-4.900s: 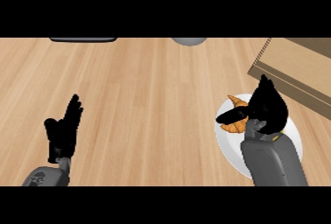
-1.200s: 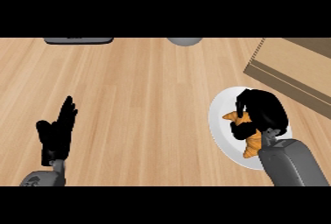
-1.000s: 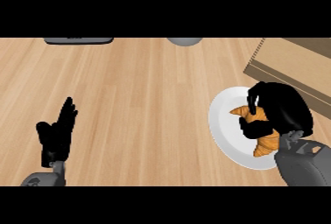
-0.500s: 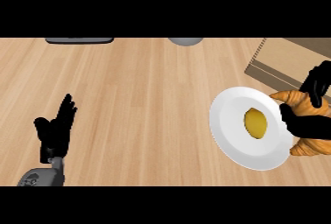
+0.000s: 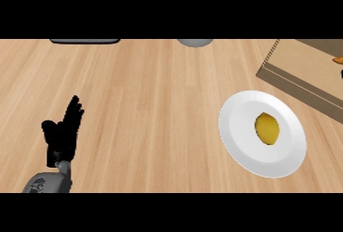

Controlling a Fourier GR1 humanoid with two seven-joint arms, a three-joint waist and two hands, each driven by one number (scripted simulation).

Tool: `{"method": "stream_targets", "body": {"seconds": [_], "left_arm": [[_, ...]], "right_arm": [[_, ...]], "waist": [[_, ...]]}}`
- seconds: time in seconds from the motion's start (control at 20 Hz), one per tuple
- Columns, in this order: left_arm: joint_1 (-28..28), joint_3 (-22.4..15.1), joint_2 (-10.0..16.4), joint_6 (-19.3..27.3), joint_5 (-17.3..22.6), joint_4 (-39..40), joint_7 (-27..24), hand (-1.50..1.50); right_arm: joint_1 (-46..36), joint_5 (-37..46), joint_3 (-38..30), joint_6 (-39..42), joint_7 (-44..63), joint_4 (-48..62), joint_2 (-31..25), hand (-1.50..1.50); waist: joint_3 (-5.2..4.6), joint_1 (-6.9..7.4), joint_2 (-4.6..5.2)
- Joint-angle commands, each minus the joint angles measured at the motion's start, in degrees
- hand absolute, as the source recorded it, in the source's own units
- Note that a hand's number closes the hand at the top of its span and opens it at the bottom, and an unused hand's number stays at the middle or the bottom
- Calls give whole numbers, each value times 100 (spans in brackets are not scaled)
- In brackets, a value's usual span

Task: Pick the croissant from the plate and place it in the cardboard box

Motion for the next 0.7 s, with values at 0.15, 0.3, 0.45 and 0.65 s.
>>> {"method": "stream_targets", "body": {"seconds": [0.15,0.3,0.45,0.65], "left_arm": [[409,-140,-230,1,-138,-184,-249,0],[-107,-16,-111,4,-132,14,122,0],[-11,41,-101,-169,-65,22,-62,0],[-357,64,-103,-56,-170,114,3,0]], "right_arm": [[-592,207,-210,-1132,-1086,2088,-309,150],[-747,-53,-636,-1466,-1884,3249,-588,150],[-1275,223,-434,-1997,-2214,4290,-624,150],[-1386,273,-642,-2608,-3303,5751,-952,150]], "waist": [[0,58,13],[5,63,35],[2,86,32],[8,141,74]]}}
